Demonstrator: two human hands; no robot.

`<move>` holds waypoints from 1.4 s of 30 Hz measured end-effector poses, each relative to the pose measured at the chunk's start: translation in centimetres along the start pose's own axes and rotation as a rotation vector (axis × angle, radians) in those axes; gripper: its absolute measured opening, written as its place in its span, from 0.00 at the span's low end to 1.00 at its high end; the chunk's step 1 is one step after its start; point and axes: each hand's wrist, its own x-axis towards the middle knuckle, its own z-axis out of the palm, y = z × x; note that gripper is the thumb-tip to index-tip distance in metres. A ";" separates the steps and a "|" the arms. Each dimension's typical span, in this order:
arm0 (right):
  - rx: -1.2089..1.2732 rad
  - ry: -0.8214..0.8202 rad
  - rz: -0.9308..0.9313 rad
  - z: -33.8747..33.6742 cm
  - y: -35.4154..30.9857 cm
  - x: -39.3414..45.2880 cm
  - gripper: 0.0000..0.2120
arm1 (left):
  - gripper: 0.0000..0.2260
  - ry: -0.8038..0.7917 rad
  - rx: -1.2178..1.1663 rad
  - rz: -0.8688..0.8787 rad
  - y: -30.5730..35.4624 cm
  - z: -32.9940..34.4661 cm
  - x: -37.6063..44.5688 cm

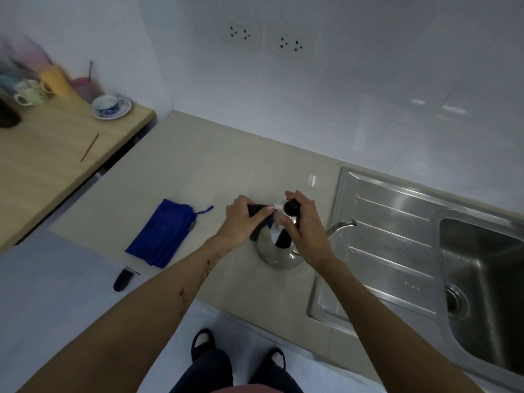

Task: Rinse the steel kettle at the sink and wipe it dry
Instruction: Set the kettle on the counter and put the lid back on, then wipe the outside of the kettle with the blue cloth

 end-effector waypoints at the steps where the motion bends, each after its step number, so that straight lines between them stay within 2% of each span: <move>1: -0.015 0.015 0.003 0.0 -0.2 0.0 0.26 | 0.23 0.024 -0.021 0.017 -0.5 -0.1 -0.4; 4: -0.017 0.126 -0.018 0.5 -1.4 0.0 0.28 | 0.16 0.127 -0.075 0.061 -2.8 -1.1 -2.0; 7: -0.013 0.223 -0.208 3.0 -4.2 0.1 0.25 | 0.12 0.248 -0.076 0.072 -6.3 -3.4 -3.4; 8: -0.015 0.191 -0.224 3.9 -5.0 -0.1 0.25 | 0.11 0.286 -0.052 0.079 -7.3 -4.0 -3.7; 12: -0.080 -0.137 -0.197 12.3 -6.8 0.8 0.25 | 0.11 0.345 0.071 -0.001 -14.1 -10.2 -3.5; 14: -0.154 -0.276 -0.127 16.7 -6.8 1.3 0.27 | 0.12 0.328 0.154 -0.011 -17.5 -13.1 -3.2; 16: -0.195 -0.374 -0.049 20.7 -6.8 1.9 0.28 | 0.13 0.241 0.251 0.043 -20.6 -15.4 -3.1; 18: -0.249 -0.432 -0.015 24.5 -6.7 2.6 0.28 | 0.14 0.114 0.315 0.095 -23.2 -16.9 -3.2; 20: -0.322 -0.462 0.036 27.5 -6.9 3.2 0.29 | 0.18 0.052 0.349 0.120 -25.3 -17.3 -3.4; 25: -0.466 -0.396 0.172 32.7 -6.8 4.0 0.31 | 0.17 -0.010 0.214 0.253 -27.0 -18.0 -4.7; 29: -0.568 -0.304 0.241 35.2 -6.8 4.0 0.35 | 0.16 -0.081 0.064 0.195 -27.3 -20.0 -5.3; 33: -0.706 -0.314 0.275 36.9 -7.3 3.5 0.39 | 0.16 -0.023 0.090 0.159 -28.1 -21.5 -5.1; 36: -0.755 -0.292 0.320 37.6 -7.4 3.8 0.35 | 0.17 -0.011 0.145 0.171 -28.3 -22.0 -4.7; 40: -0.774 -0.344 0.306 36.0 -7.4 4.4 0.40 | 0.17 -0.005 0.200 0.242 -27.3 -22.3 -3.8; 42: -0.753 -0.352 0.262 34.5 -7.1 4.4 0.39 | 0.17 -0.014 0.201 0.250 -26.6 -22.0 -3.2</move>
